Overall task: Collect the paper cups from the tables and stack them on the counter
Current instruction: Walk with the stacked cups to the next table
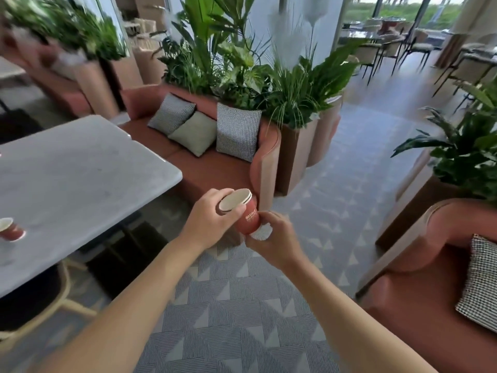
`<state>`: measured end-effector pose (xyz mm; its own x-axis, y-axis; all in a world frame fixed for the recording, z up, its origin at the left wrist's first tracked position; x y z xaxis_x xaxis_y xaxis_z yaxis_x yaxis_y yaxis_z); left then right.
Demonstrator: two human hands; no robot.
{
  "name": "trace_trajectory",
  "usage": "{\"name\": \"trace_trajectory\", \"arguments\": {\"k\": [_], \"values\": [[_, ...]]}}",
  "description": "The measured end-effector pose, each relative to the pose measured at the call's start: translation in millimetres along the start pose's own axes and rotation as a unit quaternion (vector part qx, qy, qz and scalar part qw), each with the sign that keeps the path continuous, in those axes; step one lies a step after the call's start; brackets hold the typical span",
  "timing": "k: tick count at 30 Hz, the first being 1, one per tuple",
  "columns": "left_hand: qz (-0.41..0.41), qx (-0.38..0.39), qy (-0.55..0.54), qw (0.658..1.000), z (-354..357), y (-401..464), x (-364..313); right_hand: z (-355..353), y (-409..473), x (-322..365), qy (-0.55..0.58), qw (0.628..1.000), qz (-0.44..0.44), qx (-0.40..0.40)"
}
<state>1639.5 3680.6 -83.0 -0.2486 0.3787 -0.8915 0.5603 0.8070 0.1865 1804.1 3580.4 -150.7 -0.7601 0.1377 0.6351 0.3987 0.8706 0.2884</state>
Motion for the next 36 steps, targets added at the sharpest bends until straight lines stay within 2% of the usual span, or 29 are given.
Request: {"name": "trace_trajectory", "arguments": {"k": [8,19,26,36], "values": [[-0.053,-0.095,0.013,0.994,-12,-21,11,21,20,7,0.026,0.994,-0.073,0.073],[-0.095,-0.210,0.031,0.973,-100,-86,49,95,13,92,0.086,0.972,-0.143,0.164],[-0.076,-0.235,0.011,0.969,-172,-110,71,142,8,157,0.084,0.973,-0.152,0.152],[-0.050,-0.226,-0.018,0.973,-293,-144,117,219,3,264,0.040,0.979,-0.154,0.128]]}}
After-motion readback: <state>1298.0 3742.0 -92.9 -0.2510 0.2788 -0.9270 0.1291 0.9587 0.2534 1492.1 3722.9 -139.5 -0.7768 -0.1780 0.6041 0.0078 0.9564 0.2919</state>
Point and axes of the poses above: each hand's wrist, its own y-axis towards the middle knuckle, its own z-axis out of the palm, x = y × z, the point moved 3 cm from there along y, towards the middle knuckle, and after that the axes turned 11 degrees about -y, right-handed, at the moved point
